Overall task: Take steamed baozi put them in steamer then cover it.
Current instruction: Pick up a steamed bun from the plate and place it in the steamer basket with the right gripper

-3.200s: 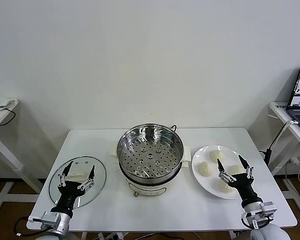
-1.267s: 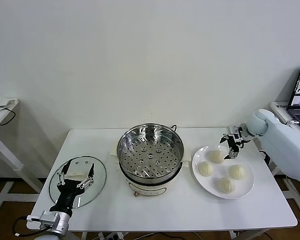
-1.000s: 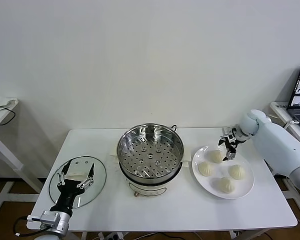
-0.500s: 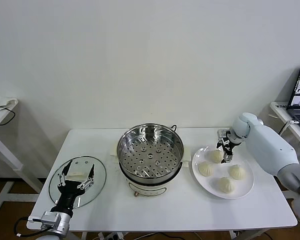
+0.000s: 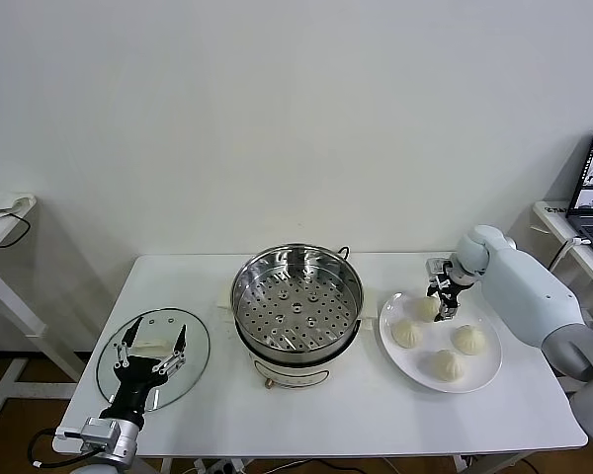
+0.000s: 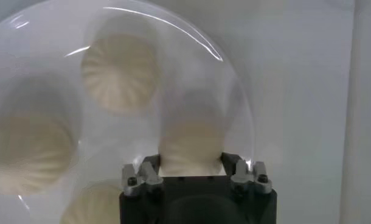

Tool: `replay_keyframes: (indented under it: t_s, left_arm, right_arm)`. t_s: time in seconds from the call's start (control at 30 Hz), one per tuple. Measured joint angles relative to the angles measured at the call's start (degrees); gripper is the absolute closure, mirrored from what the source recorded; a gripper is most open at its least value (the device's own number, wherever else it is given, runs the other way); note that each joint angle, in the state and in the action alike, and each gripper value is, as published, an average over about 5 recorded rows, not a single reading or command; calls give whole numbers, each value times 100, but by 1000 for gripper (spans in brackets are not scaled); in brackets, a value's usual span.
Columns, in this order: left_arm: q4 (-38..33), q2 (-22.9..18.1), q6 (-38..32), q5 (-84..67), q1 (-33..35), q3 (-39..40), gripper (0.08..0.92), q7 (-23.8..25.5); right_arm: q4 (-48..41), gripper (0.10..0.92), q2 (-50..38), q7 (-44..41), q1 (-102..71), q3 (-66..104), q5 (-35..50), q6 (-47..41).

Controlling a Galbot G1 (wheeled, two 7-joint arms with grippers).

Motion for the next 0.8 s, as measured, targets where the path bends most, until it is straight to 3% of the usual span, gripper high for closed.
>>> replay_keyframes:
  t_s: [0.37,0.8]
  left_arm:
    - [-77,0,3,5,32,22,177,-11]
    - [-278,15,11,104,168,124,177,-45]
  right_arm:
    - [617,381,-464,-111,214,-321,458,33]
    - [2767,381,-1671,-429,1900,-1859,1650,868]
